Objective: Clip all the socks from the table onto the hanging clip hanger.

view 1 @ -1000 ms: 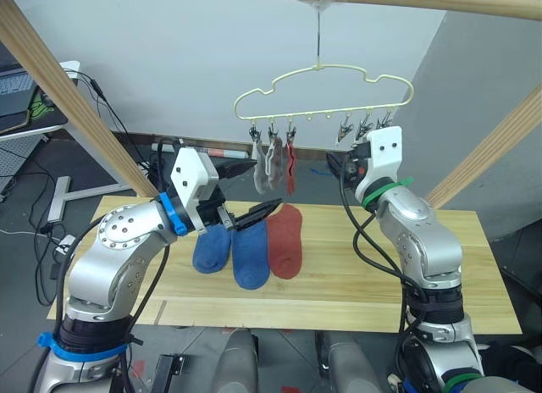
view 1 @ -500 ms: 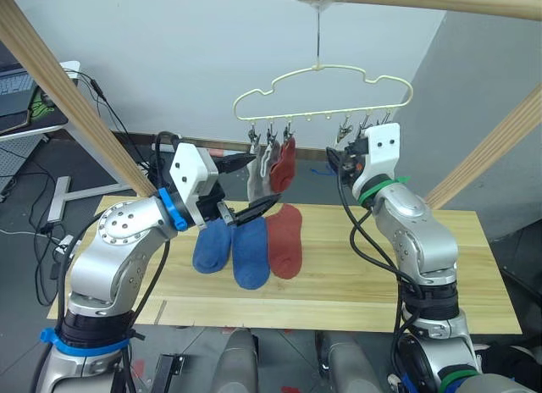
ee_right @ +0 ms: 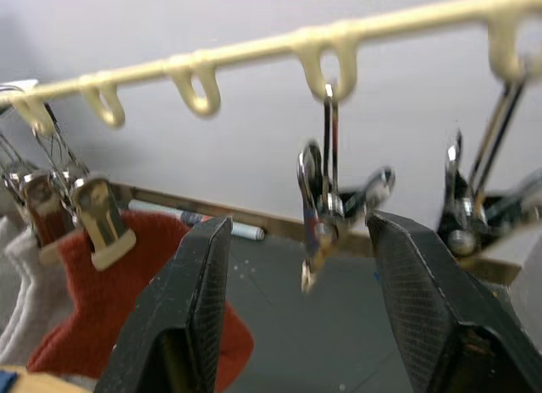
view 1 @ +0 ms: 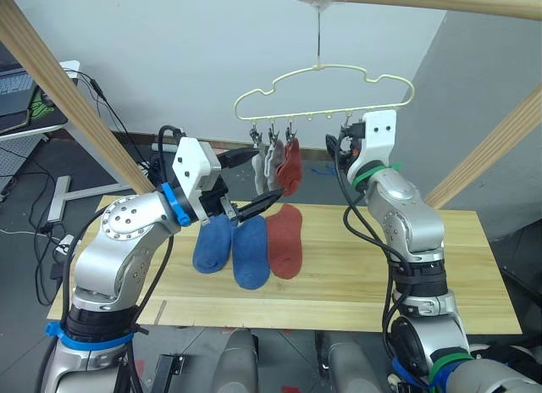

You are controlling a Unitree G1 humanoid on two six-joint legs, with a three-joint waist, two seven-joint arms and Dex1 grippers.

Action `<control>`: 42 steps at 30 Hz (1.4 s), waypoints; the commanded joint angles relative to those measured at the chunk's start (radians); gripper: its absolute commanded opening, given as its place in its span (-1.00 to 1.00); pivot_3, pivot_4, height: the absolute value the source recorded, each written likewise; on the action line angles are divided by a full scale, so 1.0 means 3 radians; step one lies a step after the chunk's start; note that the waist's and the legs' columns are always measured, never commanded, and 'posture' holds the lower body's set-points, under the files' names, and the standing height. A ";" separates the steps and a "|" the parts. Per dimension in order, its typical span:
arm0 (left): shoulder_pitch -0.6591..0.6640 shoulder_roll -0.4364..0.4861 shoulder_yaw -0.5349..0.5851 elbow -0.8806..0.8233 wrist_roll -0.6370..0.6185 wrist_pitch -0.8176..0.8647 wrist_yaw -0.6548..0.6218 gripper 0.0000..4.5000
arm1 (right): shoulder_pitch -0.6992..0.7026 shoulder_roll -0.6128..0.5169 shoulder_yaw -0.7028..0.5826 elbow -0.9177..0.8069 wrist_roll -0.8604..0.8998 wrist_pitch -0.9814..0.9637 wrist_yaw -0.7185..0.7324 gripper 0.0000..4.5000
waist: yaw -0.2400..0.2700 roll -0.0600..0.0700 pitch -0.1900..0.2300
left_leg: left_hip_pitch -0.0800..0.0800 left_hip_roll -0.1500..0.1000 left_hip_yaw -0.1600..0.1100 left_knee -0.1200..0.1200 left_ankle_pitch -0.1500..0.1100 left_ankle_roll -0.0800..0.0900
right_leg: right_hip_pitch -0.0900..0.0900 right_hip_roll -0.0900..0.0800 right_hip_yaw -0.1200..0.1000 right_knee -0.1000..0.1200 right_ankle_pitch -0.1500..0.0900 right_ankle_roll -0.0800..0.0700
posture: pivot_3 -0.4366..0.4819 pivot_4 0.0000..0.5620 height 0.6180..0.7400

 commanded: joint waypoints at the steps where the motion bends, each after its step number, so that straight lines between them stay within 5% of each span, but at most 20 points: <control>1: -0.0076 -0.0016 0.0017 -0.0114 -0.0045 -0.0012 0.0034 1.00 | -0.0098 -0.0008 -0.0010 -0.0077 0.0047 -0.0094 0.0027 0.17 | 0.0000 0.0000 0.0000 | 0.0000 0.0000 0.0000 0.0000 0.0000 0.0000 | 0.0000 0.0000 0.0000 0.0000 0.0000 0.0000 | 0.28 -0.12 1.00; 42: -0.0345 -0.0204 0.0028 -0.0081 -0.0118 0.0114 0.0234 1.00 | -0.0236 0.0046 -0.0056 0.0078 0.0053 -0.0203 -0.0030 0.17 | 0.0000 0.0000 0.0000 | -0.0001 0.0000 -0.0001 0.0000 0.0000 0.0000 | 0.0000 0.0001 0.0000 0.0000 0.0001 -0.0001 | 0.27 -0.10 1.00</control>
